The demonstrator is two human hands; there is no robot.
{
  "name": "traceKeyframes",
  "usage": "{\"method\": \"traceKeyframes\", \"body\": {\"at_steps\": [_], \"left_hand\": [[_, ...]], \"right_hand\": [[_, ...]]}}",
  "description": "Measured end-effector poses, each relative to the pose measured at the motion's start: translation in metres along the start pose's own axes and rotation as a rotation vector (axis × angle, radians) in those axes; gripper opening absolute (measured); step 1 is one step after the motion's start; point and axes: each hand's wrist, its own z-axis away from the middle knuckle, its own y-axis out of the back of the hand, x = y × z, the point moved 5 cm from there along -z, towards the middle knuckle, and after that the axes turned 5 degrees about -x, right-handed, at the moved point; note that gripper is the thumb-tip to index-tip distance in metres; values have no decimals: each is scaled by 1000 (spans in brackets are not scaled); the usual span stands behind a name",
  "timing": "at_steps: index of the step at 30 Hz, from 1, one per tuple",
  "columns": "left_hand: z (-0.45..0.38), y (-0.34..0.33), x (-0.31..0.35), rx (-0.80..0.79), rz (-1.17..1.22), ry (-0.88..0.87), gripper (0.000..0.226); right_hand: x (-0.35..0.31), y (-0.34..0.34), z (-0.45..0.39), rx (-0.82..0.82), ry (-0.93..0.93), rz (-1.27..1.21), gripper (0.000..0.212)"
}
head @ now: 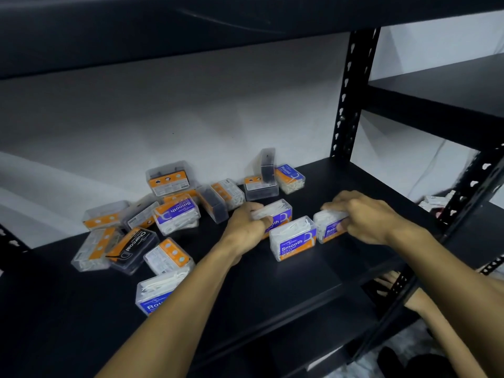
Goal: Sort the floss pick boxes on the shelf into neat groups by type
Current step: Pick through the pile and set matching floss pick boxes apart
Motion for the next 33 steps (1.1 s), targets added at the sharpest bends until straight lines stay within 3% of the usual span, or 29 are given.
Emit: {"method": "traceKeyframes", "body": {"at_steps": [4,13,33], "left_hand": [[1,-4,7,-34,26,-14,14],[-3,-11,11,-71,37,30,30],[-4,-11,8,-56,14,48,30]], "right_hand": [[-1,-1,-2,-2,-17,-23,54],[-4,-2,-1,31,-43,-29,50],[-6,-3,0,39,-64,-10,57]]}}
